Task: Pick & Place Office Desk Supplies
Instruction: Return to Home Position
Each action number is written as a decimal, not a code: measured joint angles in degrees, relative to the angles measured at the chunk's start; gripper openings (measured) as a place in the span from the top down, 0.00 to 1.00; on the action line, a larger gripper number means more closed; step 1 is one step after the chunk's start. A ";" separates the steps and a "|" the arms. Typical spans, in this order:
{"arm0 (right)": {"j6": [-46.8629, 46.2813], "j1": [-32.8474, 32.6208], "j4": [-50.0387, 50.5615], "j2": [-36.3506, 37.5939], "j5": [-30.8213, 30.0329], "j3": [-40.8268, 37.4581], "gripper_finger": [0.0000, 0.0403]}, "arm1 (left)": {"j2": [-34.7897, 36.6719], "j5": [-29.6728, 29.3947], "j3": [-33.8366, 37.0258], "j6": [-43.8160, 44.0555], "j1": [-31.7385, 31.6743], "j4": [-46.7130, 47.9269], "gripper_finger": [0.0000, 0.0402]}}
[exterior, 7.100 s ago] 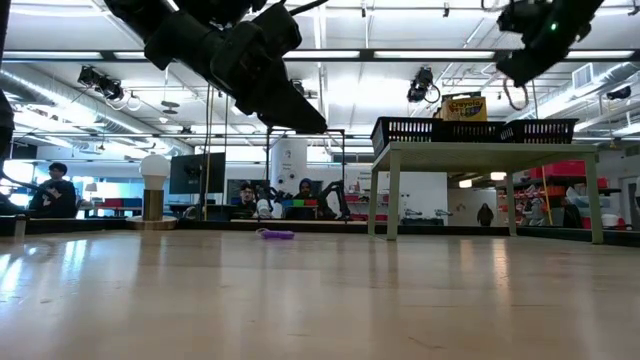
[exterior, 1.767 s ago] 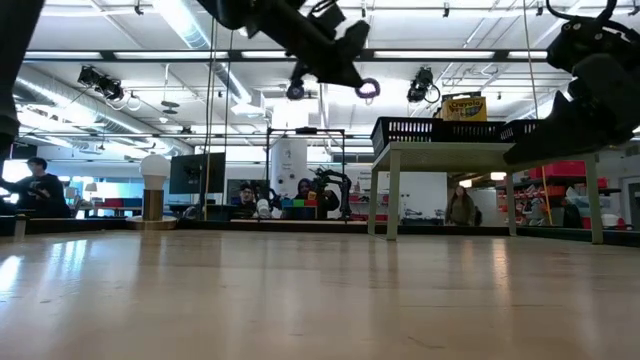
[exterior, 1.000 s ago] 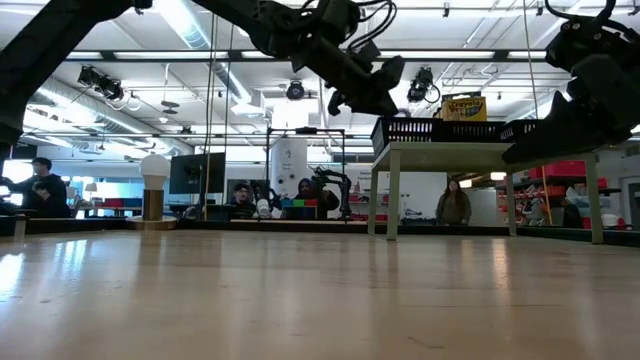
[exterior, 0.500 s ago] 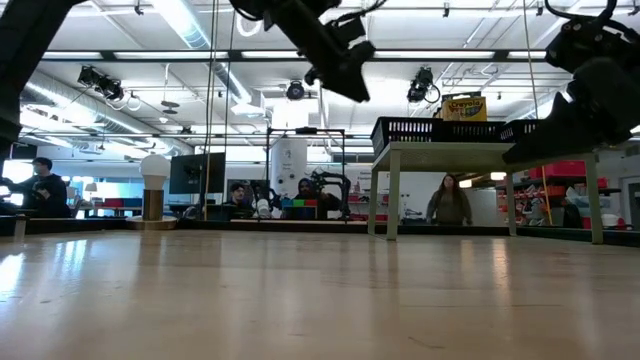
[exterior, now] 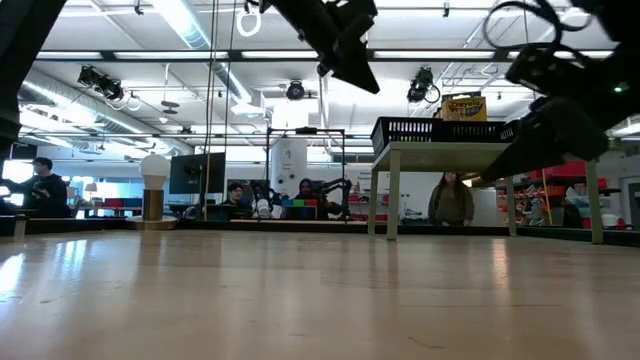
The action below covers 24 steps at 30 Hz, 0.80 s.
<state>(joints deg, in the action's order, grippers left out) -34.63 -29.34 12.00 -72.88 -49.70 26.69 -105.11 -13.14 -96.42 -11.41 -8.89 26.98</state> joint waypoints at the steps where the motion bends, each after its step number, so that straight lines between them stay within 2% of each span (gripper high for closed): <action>1: 2.73 1.00 -1.61 0.00 1.58 -0.01 0.99 | 0.15 0.65 0.00 -0.15 0.25 -0.32 0.98; 5: 13.62 5.27 -13.62 0.00 9.89 -1.83 1.00 | 0.28 4.40 2.33 -0.43 0.70 -4.88 0.98; 11: 26.12 10.09 -31.58 0.90 22.05 -8.84 1.00 | 5.37 7.91 17.32 -1.36 0.62 -19.51 0.97; 15: 27.87 11.33 -33.98 5.19 24.94 -12.10 1.00 | 11.75 8.94 29.32 -1.40 0.44 -28.26 0.97; 20: 29.46 11.38 -34.11 14.40 28.83 -16.45 1.00 | 21.88 12.33 44.56 0.10 0.15 -41.01 0.97; 24: 30.74 11.70 -34.13 21.65 29.37 -19.82 1.00 | 28.87 13.78 54.93 1.22 0.25 -49.57 0.97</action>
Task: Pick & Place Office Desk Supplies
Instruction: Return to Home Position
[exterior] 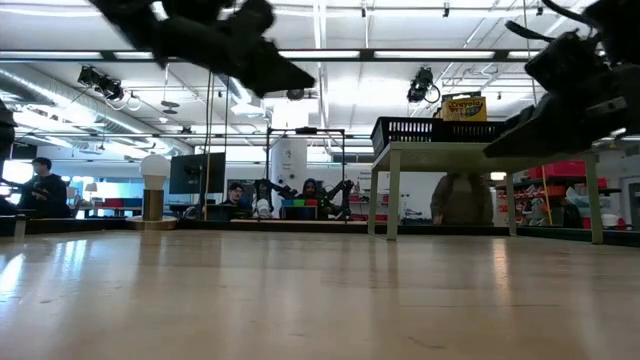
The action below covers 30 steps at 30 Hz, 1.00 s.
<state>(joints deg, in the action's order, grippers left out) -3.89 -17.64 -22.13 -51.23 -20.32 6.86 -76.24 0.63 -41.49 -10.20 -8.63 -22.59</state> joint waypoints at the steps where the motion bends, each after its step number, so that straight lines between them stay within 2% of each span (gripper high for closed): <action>1: 0.35 0.20 0.25 1.67 -0.11 -0.93 1.00 | 1.56 -0.01 2.28 0.21 0.01 -1.40 0.97; 4: 1.68 1.21 0.20 6.22 1.44 -3.14 1.00 | 5.56 -0.01 7.95 1.14 -0.18 -4.96 0.97; 7: 3.01 2.63 0.32 10.77 5.66 -4.94 1.00 | 9.20 1.29 12.75 2.69 -0.66 -6.46 0.97; 12: 4.38 5.41 2.01 17.57 9.66 -6.35 1.00 | 14.46 7.71 19.08 6.06 -1.82 -8.96 0.97; 14: 4.68 6.33 3.93 19.88 10.03 -6.35 1.00 | 16.58 9.75 21.45 6.58 -1.96 -10.64 0.97; 20: 6.11 7.66 8.83 26.77 10.75 -6.35 1.00 | 25.33 9.78 28.39 7.51 -1.96 -13.07 0.97; 30: 8.65 7.99 16.13 40.67 10.72 -6.35 1.00 | 44.95 9.89 38.81 9.54 -1.96 -13.61 0.97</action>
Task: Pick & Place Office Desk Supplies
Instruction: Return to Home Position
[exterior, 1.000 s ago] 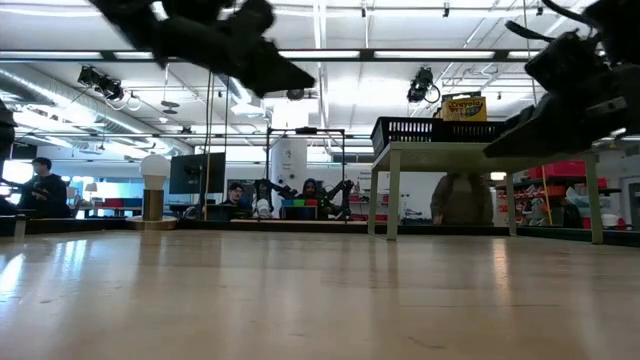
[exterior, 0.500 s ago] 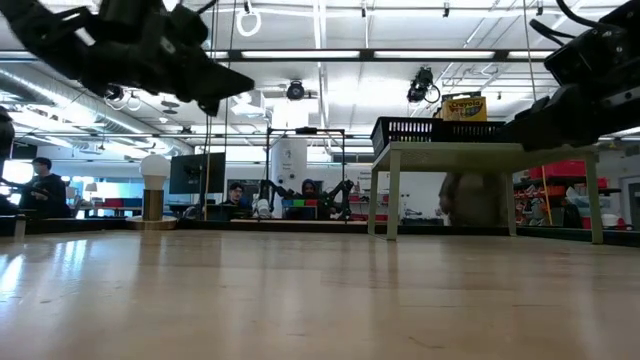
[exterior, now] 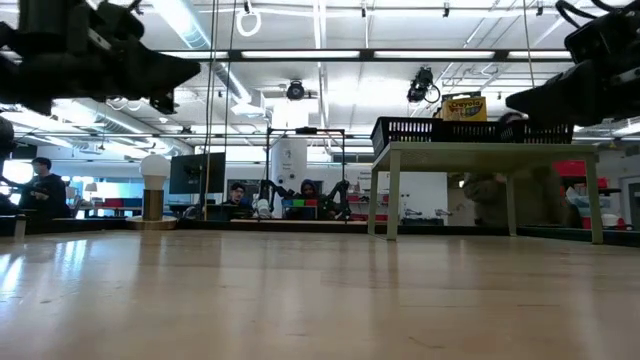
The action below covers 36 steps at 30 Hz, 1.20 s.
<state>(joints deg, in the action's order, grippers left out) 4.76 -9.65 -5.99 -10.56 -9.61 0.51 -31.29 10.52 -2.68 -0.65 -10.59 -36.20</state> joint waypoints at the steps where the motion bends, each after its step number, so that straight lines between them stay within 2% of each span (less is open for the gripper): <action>1: 0.06 0.00 1.22 1.60 -0.02 0.00 1.00 | 1.73 -0.11 1.03 0.06 0.00 -0.01 0.97; 7: 2.21 0.04 4.00 10.39 -0.87 0.00 1.00 | 11.21 0.02 2.25 0.36 0.00 5.21 0.97; 12: 3.21 0.55 4.56 10.30 -3.29 0.27 1.00 | 17.39 0.04 2.25 -0.21 0.00 8.35 0.97; 16: 3.18 0.70 4.49 10.48 -4.70 0.28 1.00 | 22.71 -0.19 2.27 -0.26 0.00 14.27 0.97; 22: 2.70 0.68 4.32 10.46 -6.40 0.31 1.00 | 31.41 -5.04 2.27 -0.43 0.00 25.61 0.97; 27: 2.98 0.76 3.49 10.46 -7.96 0.15 1.00 | 31.31 -5.52 2.27 -1.35 0.01 24.83 0.97; 32: 2.00 0.90 2.62 10.29 -15.23 0.04 0.99 | 31.30 -12.33 2.30 -1.81 0.00 26.41 0.97; 36: -0.55 0.90 2.34 10.22 -27.07 0.04 0.97 | 31.28 -15.57 2.30 -1.64 0.00 30.92 0.97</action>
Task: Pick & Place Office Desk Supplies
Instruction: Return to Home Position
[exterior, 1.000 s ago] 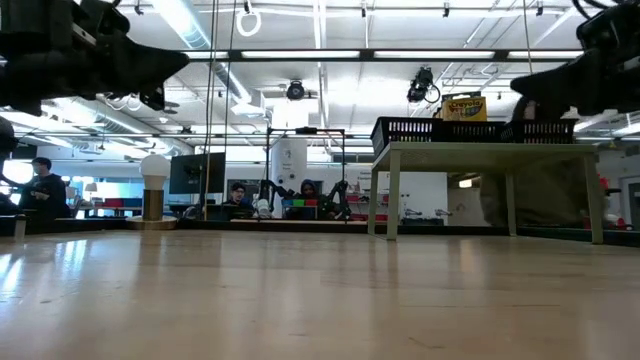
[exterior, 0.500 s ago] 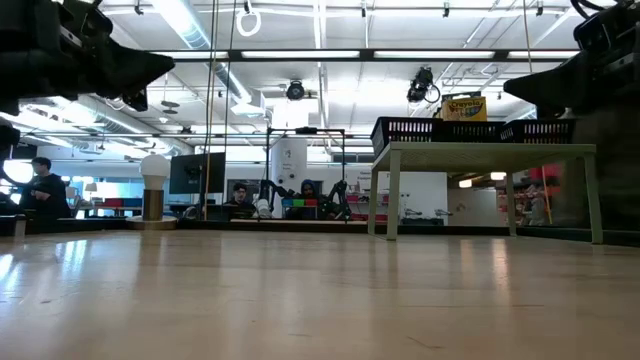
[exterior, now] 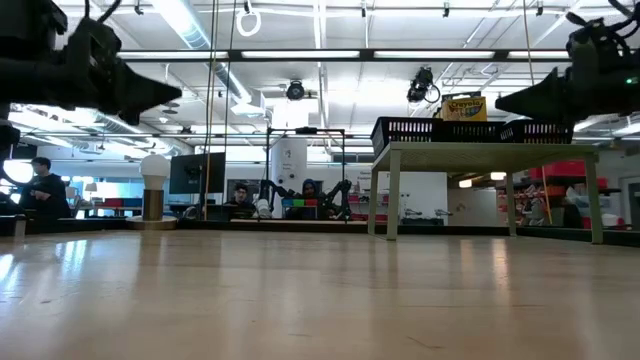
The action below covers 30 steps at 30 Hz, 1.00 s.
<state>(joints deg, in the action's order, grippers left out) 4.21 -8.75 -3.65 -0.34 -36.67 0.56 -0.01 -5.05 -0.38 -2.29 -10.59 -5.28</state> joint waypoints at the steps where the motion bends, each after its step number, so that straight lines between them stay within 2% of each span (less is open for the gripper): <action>1: -1.14 0.01 0.02 0.01 -1.71 0.00 0.97 | 0.00 -0.62 0.00 -0.12 0.00 1.19 0.97; 5: -5.25 -0.01 0.01 0.02 -2.33 0.00 0.95 | -0.35 -0.82 0.00 1.01 0.00 2.87 0.97; 30: -4.40 -0.01 -0.01 0.00 -2.37 -0.04 0.94 | -0.46 -0.89 0.00 1.23 0.00 3.11 0.97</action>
<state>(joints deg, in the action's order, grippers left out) -0.19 -8.75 -3.66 -0.34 -39.05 0.51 -0.47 -5.93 -0.38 -1.06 -10.59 -2.17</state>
